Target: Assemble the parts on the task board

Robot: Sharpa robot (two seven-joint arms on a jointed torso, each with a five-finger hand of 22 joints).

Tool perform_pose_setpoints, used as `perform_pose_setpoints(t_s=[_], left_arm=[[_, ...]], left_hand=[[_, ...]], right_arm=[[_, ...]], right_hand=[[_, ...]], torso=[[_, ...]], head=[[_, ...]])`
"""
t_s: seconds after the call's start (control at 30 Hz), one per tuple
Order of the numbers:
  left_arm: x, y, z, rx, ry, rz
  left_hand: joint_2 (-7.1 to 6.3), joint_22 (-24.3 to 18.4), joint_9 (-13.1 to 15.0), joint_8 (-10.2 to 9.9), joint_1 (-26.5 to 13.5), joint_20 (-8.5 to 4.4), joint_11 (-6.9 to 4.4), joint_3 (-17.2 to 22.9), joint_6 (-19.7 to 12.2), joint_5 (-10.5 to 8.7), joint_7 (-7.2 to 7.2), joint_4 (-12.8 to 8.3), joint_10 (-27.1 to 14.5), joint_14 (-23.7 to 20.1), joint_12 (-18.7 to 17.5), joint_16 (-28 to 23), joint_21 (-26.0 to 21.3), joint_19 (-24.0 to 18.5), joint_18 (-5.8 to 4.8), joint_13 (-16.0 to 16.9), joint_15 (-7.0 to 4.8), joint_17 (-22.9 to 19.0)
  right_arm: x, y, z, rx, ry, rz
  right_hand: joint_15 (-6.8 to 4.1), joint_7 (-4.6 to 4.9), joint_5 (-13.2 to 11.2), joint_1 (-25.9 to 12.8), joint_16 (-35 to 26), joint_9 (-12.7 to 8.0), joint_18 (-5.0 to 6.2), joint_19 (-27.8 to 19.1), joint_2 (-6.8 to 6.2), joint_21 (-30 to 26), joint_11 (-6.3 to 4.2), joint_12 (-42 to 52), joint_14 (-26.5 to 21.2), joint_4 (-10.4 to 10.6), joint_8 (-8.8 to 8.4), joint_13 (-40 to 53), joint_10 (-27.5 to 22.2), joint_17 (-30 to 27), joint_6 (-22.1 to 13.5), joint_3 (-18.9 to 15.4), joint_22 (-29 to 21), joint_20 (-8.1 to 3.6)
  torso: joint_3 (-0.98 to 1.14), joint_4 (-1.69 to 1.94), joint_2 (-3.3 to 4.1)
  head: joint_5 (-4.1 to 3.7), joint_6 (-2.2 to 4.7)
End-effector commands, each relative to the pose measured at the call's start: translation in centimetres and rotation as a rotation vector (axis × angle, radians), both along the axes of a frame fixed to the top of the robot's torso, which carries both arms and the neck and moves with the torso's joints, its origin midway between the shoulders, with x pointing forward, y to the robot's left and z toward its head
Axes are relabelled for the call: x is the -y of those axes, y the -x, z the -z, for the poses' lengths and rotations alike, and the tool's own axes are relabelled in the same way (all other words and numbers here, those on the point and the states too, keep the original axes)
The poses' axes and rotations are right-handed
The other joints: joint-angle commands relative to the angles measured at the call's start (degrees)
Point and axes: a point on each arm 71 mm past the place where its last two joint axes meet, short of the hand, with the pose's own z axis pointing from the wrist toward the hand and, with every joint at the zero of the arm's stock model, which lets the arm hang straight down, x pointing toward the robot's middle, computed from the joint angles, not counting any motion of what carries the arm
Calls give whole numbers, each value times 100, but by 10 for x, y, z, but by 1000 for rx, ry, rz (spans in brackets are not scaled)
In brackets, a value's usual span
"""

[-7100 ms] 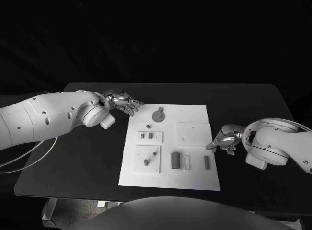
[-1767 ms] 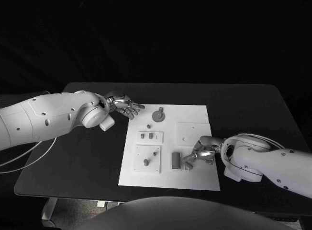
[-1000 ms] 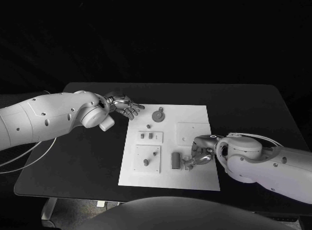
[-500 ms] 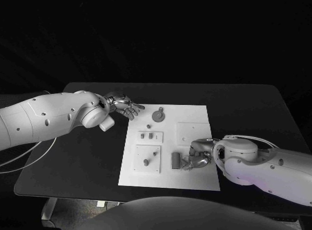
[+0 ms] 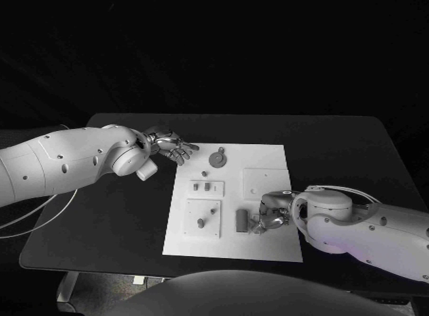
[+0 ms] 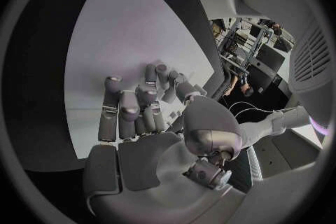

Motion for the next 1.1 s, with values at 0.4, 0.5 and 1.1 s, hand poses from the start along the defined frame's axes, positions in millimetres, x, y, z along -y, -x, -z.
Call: perform_pose_setpoints(t_s=[0.4,0.5,1.1], left_arm=[[2,0,-1,-4,-4,18],[2,0,-1,-4,-6,19],[1,1,0,-11,-12,21]], left_hand=[[11,-10,-6,-16,-5,-10,35,-1,-2,-10,11,59,2,3,-24,-33,-17,-15,111,-8,-6,9],[11,-10,-6,-16,-4,-10,35,-1,-2,-10,11,61,2,3,-25,-33,-17,-15,111,-8,-6,10],[8,-11,-7,-17,5,-11,35,0,-3,-10,10,74,1,2,-27,-37,-17,-16,113,-8,-7,14]], right_arm=[[-1,2,4,-31,14,-11],[0,2,4,-32,14,-7],[4,4,5,-49,15,-4]], right_hand=[[5,7,40,1,-21,-24,37,26,275,-37,6,-43,41,-141,32,38,45,11,54,9,69,0],[5,7,41,4,-21,-26,37,23,306,-37,6,-45,40,-145,33,41,46,12,55,11,71,0],[3,3,43,59,-22,-35,37,1,476,-30,2,-57,34,-167,38,70,56,21,56,10,88,1]], torso=[[2,0,-1],[2,-4,0],[4,-8,1]], head=[[-9,0],[-13,0],[-31,0]])
